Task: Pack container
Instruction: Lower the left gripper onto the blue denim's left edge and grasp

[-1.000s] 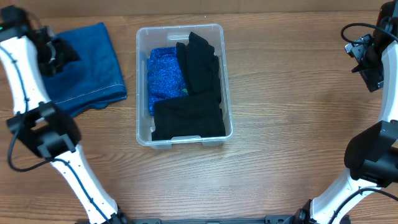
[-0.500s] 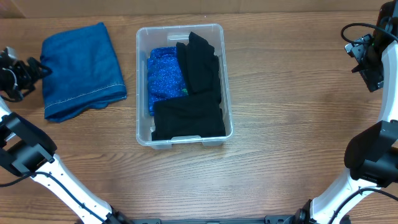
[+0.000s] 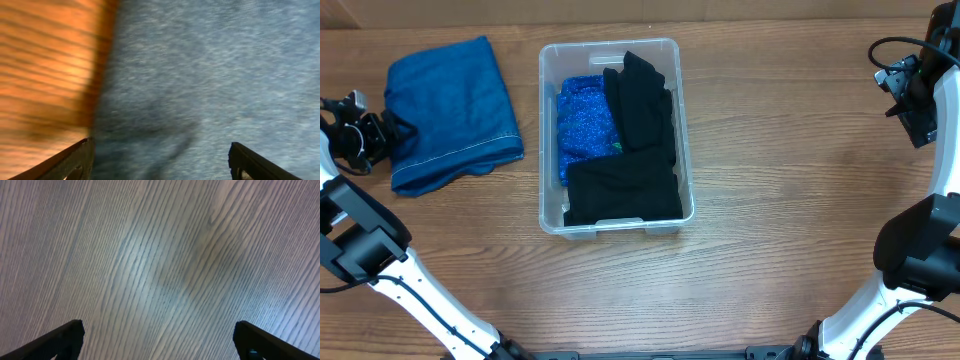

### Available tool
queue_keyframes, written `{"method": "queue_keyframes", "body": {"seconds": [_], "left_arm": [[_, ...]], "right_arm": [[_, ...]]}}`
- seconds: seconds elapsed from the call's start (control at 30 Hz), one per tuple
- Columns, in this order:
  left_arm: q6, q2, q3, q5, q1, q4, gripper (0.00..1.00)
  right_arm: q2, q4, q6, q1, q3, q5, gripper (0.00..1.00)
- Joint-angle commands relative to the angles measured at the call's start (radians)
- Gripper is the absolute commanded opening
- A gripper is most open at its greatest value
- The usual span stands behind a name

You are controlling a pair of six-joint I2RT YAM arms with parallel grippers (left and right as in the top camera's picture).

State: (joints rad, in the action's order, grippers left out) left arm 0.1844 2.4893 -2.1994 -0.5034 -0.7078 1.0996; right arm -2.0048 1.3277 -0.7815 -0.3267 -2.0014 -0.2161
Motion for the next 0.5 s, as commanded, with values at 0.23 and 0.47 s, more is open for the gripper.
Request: {"method": "queue_keyframes", "body": {"seconds": [0.23, 0.47], "left_arm": [[0.087, -0.01, 0.012, 0.092, -0.012, -0.015, 0.85], [0.13, -0.007, 0.056, 0.064, -0.012, -0.056, 0.86]], "right_arm": [[0.0, -0.003, -0.004, -0.001, -0.001, -0.008, 1.0], [0.0, -0.003, -0.004, -0.001, -0.001, -0.008, 1.0]]}}
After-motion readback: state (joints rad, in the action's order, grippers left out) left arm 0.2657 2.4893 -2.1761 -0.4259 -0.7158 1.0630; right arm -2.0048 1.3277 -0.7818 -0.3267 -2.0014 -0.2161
